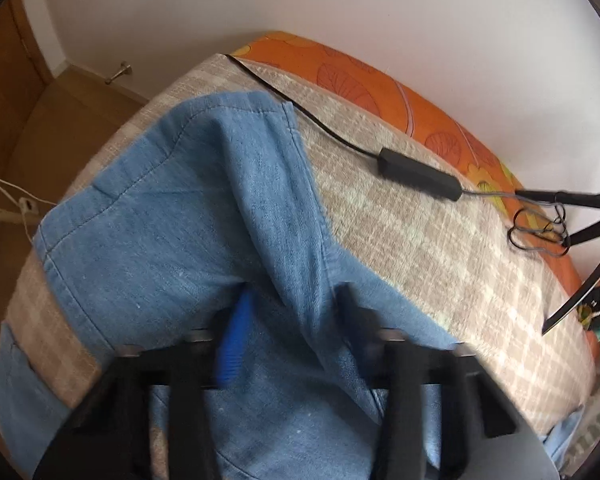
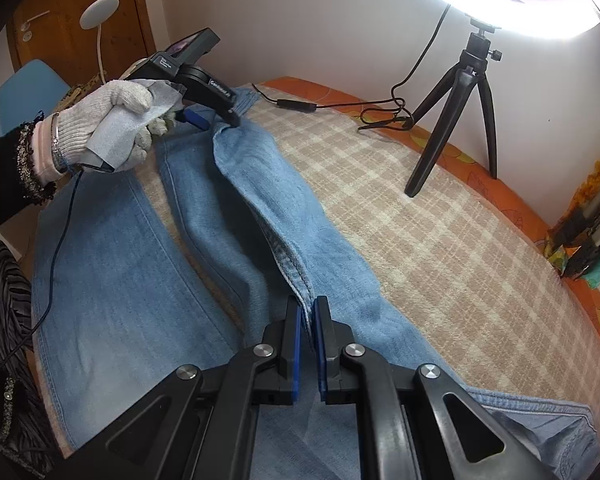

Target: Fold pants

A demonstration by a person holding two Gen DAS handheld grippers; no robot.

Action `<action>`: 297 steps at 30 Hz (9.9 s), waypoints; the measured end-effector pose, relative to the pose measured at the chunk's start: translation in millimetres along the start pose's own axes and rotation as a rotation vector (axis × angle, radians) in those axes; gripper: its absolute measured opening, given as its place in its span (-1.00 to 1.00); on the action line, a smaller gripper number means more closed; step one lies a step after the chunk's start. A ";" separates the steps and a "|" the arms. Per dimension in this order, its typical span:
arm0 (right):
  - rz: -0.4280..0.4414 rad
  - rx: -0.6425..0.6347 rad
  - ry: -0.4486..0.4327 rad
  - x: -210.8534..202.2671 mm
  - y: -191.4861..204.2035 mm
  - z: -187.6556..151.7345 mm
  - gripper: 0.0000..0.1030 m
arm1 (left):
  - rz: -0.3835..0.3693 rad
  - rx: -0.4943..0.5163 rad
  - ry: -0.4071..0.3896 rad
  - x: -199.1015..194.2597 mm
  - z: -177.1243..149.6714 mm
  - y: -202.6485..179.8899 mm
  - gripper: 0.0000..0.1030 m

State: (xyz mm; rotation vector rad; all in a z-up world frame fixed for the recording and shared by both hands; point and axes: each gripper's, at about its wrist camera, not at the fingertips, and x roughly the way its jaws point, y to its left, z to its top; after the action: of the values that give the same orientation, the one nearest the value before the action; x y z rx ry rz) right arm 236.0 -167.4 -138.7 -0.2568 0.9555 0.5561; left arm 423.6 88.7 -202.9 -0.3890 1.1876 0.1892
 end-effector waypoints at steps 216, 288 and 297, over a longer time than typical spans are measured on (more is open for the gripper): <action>-0.249 0.420 -0.129 -135.6 3.7 -29.6 0.53 | -0.550 0.476 -0.051 -193.2 -292.5 -7.0 -0.31; -0.224 1.355 -0.199 -259.5 -109.5 -403.3 -0.72 | -0.570 1.155 0.087 -151.5 -446.2 -157.4 -0.79; -0.224 1.434 -0.300 -260.4 -127.4 -447.2 -0.01 | -0.556 1.172 0.077 -151.8 -441.8 -177.8 -0.67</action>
State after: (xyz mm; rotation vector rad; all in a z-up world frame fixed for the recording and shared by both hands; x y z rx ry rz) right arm -123.7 -558.6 -178.4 0.9706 0.8140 -0.3676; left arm 47.5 -238.5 -167.6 0.3253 1.0336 -0.9808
